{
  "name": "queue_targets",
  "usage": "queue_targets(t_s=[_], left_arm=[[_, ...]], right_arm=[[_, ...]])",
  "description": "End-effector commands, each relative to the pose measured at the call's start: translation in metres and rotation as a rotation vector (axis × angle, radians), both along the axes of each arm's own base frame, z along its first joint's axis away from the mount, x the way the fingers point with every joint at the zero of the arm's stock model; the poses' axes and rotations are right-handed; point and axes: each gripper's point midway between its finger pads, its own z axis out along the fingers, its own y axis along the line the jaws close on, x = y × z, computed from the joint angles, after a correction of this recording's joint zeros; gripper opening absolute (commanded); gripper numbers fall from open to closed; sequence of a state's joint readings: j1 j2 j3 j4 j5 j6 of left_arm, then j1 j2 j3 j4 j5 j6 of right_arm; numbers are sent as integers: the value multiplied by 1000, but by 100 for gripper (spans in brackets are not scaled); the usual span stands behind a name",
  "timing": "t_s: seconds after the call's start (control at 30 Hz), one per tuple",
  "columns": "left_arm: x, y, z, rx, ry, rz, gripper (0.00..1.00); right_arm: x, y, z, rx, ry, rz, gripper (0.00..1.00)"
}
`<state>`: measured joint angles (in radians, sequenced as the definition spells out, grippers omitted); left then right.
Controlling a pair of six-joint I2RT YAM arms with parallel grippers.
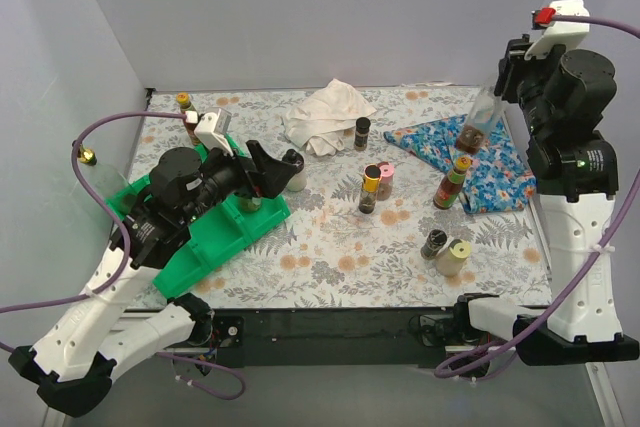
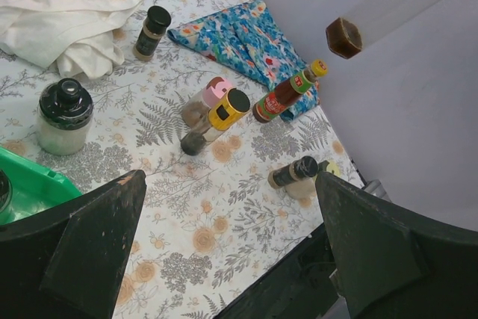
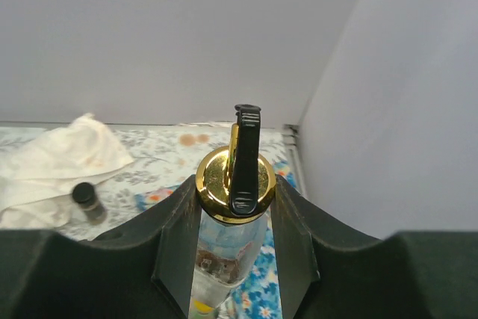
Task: Organize the condiment bottles
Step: Place the bottle at the center of the board.
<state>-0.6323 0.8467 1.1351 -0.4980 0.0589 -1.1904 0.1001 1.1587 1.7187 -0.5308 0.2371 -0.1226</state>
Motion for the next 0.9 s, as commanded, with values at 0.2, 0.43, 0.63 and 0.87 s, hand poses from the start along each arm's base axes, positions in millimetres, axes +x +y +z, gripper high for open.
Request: queue_targets(t_s=[0.2,0.43,0.63,0.87], left_arm=[[-9,12,23,-18,-20,25,98],[-15,21,37,-3,-36,42,98],[-24,26,43,9,-35,31,98],[-32,24,48,-14,-26,-1,98]], right_arm=[[-56,102,62,84,-179,517,1],[-93,143,55,105,-207,769,1],[-109,173,25,190,-134,924,1],[-122,220,-6,252,-37,1059,1]])
